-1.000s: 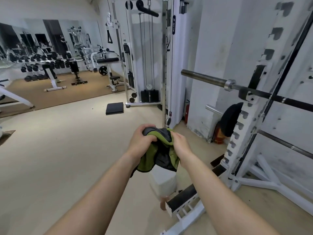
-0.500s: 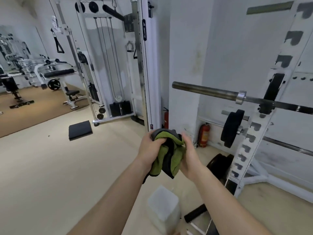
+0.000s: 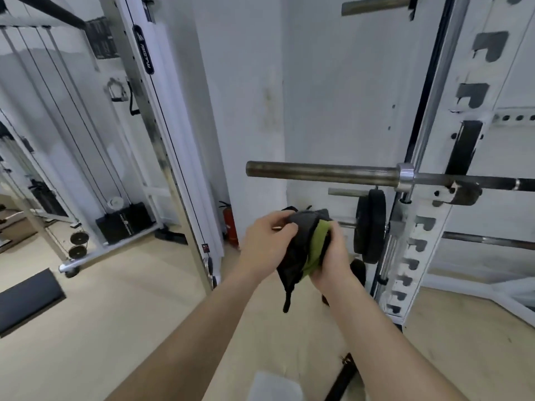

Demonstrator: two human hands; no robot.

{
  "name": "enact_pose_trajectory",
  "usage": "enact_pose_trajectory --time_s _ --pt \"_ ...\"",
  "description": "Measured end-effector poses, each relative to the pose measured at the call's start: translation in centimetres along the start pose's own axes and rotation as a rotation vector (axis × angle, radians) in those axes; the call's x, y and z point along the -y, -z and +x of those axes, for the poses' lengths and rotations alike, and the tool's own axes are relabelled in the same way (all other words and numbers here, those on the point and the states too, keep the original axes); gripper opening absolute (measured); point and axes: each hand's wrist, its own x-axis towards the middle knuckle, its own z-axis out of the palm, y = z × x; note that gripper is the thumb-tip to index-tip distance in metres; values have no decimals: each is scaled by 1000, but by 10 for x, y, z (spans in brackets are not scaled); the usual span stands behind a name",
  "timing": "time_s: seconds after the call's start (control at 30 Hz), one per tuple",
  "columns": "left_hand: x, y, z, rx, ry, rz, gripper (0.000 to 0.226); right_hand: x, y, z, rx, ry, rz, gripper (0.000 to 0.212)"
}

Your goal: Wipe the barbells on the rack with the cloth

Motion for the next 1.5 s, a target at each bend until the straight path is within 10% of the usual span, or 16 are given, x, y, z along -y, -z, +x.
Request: enact_pose_trajectory --time_s 0.3,0.5,0.67,1.0,1.5 --pt "51 50 184 -341 -115 49 30 97 -28 95 -352 1051 -689 60" --pt "92 69 286 -165 -51 13 38 90 -39 194 -645 948 -1750 53" --pt "125 76 331 126 -35 -266 36 33 -95 238 -816 1158 -1791 49" --pt "134 63 352 214 211 -854 32 -38 -182 275 -595 1408 -1758 23" --pt "123 47 356 78 -59 -472 48 133 0 200 -1023 1056 -1423 21"
